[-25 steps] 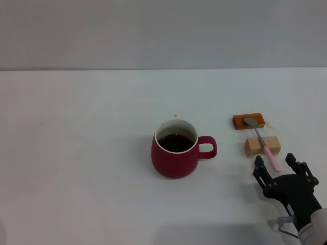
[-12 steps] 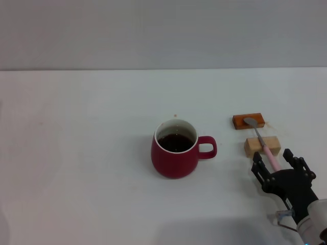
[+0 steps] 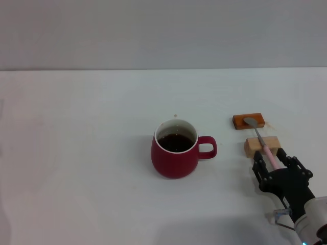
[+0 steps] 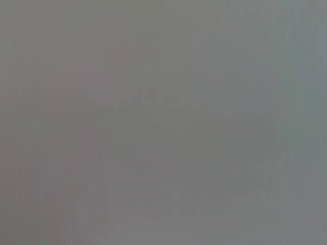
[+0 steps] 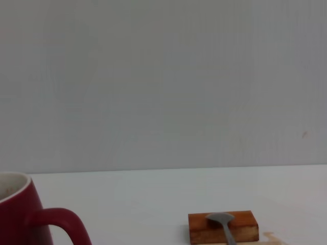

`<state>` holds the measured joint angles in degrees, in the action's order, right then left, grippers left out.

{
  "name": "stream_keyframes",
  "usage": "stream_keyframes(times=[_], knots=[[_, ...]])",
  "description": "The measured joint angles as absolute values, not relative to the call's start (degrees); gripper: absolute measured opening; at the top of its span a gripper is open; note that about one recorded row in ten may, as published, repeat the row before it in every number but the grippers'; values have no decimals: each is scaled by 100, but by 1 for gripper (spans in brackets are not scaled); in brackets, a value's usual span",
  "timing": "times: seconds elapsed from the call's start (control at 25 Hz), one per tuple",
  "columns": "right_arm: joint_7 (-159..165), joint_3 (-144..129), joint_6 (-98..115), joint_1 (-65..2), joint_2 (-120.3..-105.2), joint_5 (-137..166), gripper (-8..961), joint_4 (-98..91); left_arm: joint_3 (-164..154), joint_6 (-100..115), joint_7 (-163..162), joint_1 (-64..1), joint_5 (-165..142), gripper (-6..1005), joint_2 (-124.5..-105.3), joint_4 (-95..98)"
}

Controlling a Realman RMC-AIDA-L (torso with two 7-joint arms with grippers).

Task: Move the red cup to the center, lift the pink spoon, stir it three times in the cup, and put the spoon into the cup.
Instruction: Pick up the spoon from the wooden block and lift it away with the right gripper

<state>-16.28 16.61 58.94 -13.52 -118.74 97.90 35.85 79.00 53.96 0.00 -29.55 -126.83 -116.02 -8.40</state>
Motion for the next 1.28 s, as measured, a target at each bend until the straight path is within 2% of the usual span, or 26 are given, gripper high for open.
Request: stream_keyframes(times=[0.12,0.56,1.28], knots=[[-1626,1660,5894,-1353,-11874,9790,502,3585,7901,5396,13,-2956,-12682,848,-11602,-841],[-1625,1661,5892,-1354,-11874,9790,421,3578,7901,5403,17,-2939,-12682,847,-11621,-838],[-1626,1661,5832,-1341,-11865,9793,340,3521,7901,5422,18,-2894,-12690,848,-11682,-853]])
